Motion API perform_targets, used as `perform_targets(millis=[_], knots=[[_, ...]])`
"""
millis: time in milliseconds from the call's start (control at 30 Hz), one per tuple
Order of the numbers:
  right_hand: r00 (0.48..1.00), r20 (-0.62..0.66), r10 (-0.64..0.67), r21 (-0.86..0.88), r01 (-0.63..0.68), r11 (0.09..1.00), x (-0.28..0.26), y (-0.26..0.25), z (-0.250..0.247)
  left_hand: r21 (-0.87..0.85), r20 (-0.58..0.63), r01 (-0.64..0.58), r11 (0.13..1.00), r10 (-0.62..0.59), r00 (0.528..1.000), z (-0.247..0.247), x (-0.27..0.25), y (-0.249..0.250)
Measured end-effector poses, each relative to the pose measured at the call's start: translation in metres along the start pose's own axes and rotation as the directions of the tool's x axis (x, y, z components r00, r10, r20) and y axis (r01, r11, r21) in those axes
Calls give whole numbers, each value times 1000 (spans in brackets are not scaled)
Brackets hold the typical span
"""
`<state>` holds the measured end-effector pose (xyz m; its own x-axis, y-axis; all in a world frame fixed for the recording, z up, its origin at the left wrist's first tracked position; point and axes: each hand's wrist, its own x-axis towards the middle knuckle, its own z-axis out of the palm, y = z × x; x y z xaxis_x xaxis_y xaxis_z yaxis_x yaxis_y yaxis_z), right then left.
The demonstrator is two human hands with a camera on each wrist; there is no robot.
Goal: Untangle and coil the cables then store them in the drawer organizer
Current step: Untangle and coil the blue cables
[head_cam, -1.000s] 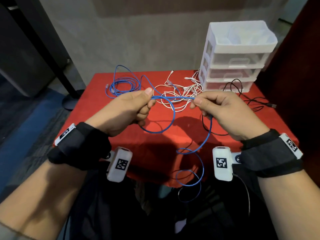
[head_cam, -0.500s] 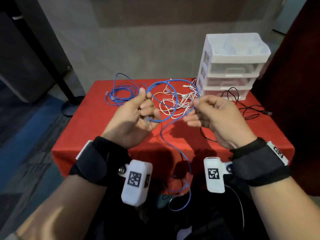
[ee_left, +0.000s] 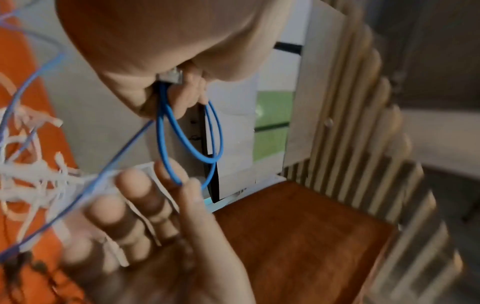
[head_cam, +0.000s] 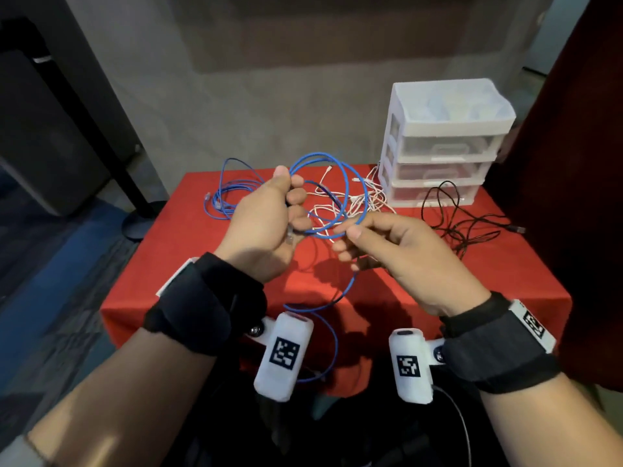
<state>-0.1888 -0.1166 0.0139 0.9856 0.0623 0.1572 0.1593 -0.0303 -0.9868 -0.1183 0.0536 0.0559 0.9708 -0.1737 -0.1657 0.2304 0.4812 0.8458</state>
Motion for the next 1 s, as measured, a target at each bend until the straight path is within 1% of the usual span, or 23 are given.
perform_targets(millis=[33, 67, 133, 167, 200, 267, 300, 367, 433, 467, 500, 567, 600, 667, 733, 800, 867, 1000], knots=[[999, -47, -11, -30, 9, 1000, 1, 0, -4, 138, 25, -75, 988, 72, 997, 0, 0, 0], [994, -108, -30, -48, 25, 999, 2, -1, -8, 261, 60, -144, 954, 133, 989, 0, -1, -1], [974, -210, -91, -85, 74, 994, 7, -6, -15, 458, 146, -262, 850, 218, 965, 0, -4, 1], [966, -226, -128, -118, 104, 988, 9, -9, -18, 518, 205, -313, 796, 240, 949, 0, -6, 2], [964, -211, -162, -172, 127, 977, 13, -13, -21, 550, 275, -357, 755, 240, 931, 0, -8, 3], [977, -94, -190, -294, 155, 943, 18, -20, -23, 557, 405, -410, 722, 194, 893, 2, -11, 4], [985, -25, -173, -325, 156, 933, 21, -23, -22, 559, 449, -430, 709, 176, 876, 3, -12, 5], [991, 56, -125, -355, 137, 925, 24, -29, -22, 578, 503, -497, 647, 196, 842, 1, -11, 10], [993, 80, -82, -308, 103, 946, 25, -33, -23, 613, 518, -548, 569, 234, 822, -5, -6, 14], [994, 81, -79, -288, 100, 952, 25, -34, -23, 638, 515, -548, 540, 229, 826, -8, -4, 16], [994, 66, -86, -304, 102, 947, 26, -35, -23, 662, 512, -539, 521, 211, 833, -11, -2, 16], [992, 5, -124, -377, 116, 919, 27, -35, -20, 683, 526, -523, 510, 153, 836, -15, 0, 16], [989, -25, -144, -380, 124, 917, 29, -35, -19, 683, 539, -521, 512, 127, 833, -16, 0, 15], [985, -67, -160, -310, 132, 942, 32, -34, -16, 679, 543, -508, 530, 104, 833, -19, 0, 13], [978, -122, -169, -193, 143, 971, 33, -35, -15, 664, 539, -511, 547, 124, 833, -21, -1, 11], [967, -183, -178, -100, 162, 982, 32, -37, -15, 669, 517, -511, 539, 156, 842, -22, -1, 8], [956, -223, -193, -75, 181, 981, 32, -37, -15, 678, 497, -512, 527, 185, 848, -22, -3, 6], [916, -331, -229, -83, 213, 973, 31, -29, -19, 714, 490, -536, 451, 226, 842, -26, -3, 0]])
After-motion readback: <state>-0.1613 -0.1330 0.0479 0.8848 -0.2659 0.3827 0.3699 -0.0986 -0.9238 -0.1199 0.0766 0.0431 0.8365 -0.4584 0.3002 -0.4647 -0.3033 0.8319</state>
